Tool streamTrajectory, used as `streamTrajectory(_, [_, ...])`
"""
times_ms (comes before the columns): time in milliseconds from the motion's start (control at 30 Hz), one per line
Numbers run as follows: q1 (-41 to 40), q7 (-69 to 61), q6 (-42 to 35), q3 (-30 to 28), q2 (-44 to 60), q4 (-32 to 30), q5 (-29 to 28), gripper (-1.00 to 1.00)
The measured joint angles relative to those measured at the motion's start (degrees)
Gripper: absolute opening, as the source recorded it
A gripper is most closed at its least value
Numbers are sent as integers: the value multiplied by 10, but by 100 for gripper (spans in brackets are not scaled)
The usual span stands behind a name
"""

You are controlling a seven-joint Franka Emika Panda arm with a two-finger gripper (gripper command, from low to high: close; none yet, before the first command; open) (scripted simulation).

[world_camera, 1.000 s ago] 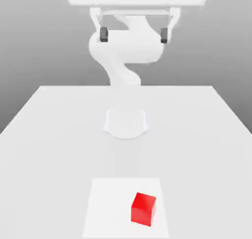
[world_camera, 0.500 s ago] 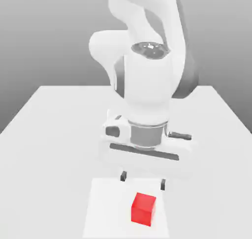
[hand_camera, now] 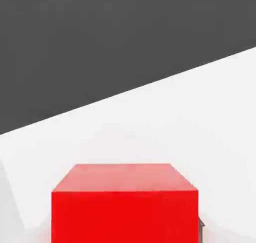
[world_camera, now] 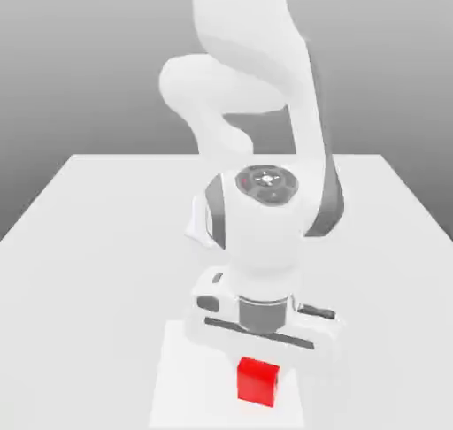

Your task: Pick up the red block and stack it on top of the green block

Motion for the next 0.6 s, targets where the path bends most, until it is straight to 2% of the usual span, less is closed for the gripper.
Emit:
streamTrajectory(67, [-4, -13, -34, 7, -40, -6, 17, -100])
streamTrajectory(133, [-24, -23, -60, -6, -42, 18, 32, -100])
streamTrajectory(600, [-223, -67, -197, -156, 91, 285, 109, -100])
